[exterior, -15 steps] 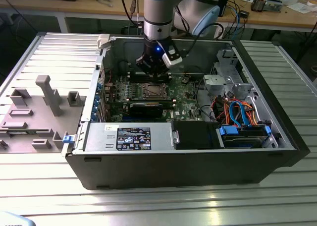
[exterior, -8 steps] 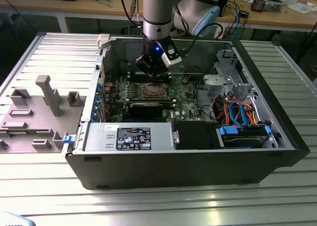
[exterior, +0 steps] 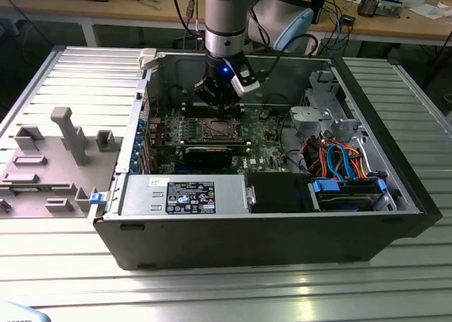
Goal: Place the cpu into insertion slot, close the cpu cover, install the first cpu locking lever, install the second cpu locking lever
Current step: 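Install the second cpu locking lever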
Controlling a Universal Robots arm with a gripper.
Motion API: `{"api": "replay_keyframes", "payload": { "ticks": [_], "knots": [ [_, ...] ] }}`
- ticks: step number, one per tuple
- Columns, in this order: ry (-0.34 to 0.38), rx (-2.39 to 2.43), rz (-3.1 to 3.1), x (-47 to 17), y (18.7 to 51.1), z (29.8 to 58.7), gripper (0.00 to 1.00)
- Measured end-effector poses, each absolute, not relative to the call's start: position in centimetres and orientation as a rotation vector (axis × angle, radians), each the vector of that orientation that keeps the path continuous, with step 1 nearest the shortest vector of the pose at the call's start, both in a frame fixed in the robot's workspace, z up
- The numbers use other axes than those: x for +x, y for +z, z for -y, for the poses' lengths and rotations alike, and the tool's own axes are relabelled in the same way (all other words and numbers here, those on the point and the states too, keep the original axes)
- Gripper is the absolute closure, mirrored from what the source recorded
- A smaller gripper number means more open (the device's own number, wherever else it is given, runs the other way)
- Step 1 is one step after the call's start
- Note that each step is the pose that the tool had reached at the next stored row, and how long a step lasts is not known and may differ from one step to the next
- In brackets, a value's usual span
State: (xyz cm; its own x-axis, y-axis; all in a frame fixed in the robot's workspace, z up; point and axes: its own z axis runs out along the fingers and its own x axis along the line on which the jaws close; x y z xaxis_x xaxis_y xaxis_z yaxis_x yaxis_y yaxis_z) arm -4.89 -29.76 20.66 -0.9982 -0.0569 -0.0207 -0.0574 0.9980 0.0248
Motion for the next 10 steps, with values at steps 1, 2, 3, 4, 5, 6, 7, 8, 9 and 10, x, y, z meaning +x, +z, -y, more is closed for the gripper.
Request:
{"api": "replay_keyframes", "payload": {
  "ticks": [1, 2, 3, 4, 5, 6, 7, 8, 9, 10],
  "knots": [
    [0.039, -0.089, -3.12, -4.85, 20.63, 29.76, 0.89],
    [0.039, -0.089, -3.12, -4.82, 20.59, 29.76, 0.89],
    [0.039, -0.089, -3.12, -4.77, 20.53, 29.76, 0.89],
    [0.039, -0.089, -3.12, -4.75, 20.5, 29.76, 0.89],
    [0.038, -0.089, -3.12, -4.72, 20.46, 29.77, 0.89],
    [0.037, -0.089, -3.12, -4.69, 20.43, 29.77, 0.89],
    [0.036, -0.089, -3.12, -4.66, 20.4, 29.77, 0.89],
    [0.036, -0.089, -3.121, -4.64, 20.38, 29.78, 0.89],
    [0.035, -0.089, -3.121, -4.63, 20.35, 29.8, 0.89],
    [0.034, -0.089, -3.121, -4.61, 20.32, 29.81, 0.89]
  ]
}}
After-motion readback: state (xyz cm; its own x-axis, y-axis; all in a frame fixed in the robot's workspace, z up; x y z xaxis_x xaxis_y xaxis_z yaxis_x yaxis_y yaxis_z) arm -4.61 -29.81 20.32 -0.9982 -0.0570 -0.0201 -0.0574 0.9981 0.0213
